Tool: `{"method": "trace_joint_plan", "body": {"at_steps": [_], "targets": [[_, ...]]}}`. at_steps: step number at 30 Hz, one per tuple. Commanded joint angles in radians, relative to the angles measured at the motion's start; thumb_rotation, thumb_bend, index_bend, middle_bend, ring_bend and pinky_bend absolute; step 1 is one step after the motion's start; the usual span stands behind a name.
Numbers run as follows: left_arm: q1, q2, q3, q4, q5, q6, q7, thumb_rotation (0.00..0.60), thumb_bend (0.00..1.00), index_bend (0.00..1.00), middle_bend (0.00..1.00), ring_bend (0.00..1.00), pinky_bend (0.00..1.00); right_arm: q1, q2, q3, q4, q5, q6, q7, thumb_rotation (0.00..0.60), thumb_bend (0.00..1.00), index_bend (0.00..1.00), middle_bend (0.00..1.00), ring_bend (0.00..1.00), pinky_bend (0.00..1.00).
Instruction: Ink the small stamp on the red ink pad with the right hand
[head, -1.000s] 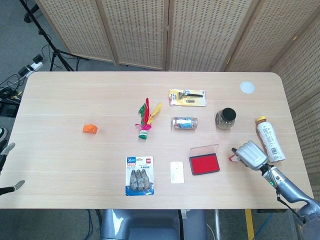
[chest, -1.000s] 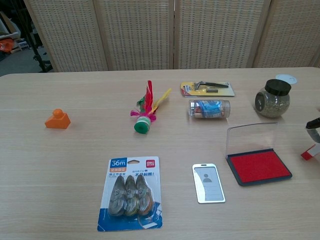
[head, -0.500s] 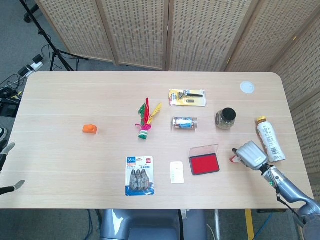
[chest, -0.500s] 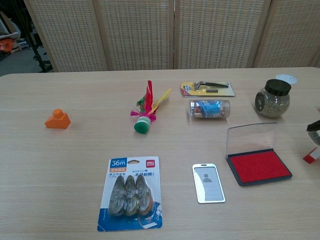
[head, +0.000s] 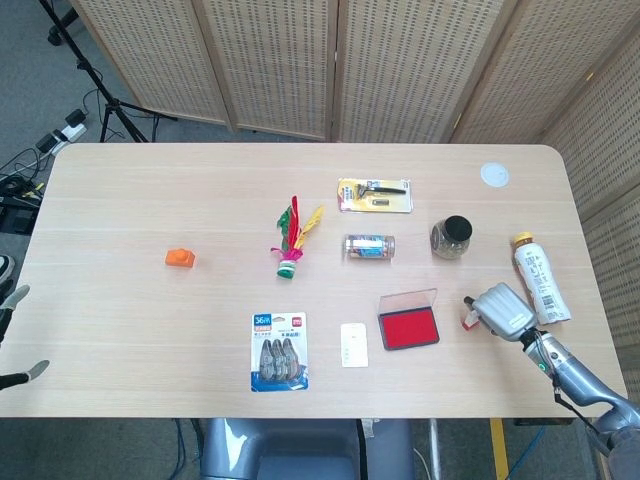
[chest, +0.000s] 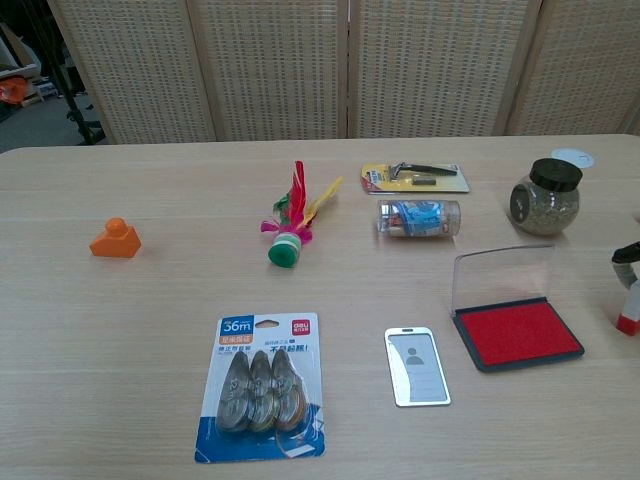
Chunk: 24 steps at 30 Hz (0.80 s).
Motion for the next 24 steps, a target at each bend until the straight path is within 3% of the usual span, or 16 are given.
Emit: {"method": "trace_joint_plan", "body": {"at_steps": [1,24], "targets": [[0.001,0.001,0.000,0.000,0.000,0.001,-0.002,0.600,0.00,0.00,0.00,0.00,0.00,0.000,0.001,0.000,-0.001,-0.001,0.001,-0.001,0.600,0.72,0.47,0.94,1.00,1.00],[0.000,-0.002,0.003,0.000,0.005,0.002,0.007,0.600,0.00,0.00,0.00,0.00,0.00,-0.026,0.019,-0.021,0.016,-0.010,0.014,0.053,0.600,0.72,0.41,0.93,1.00,1.00]]}}
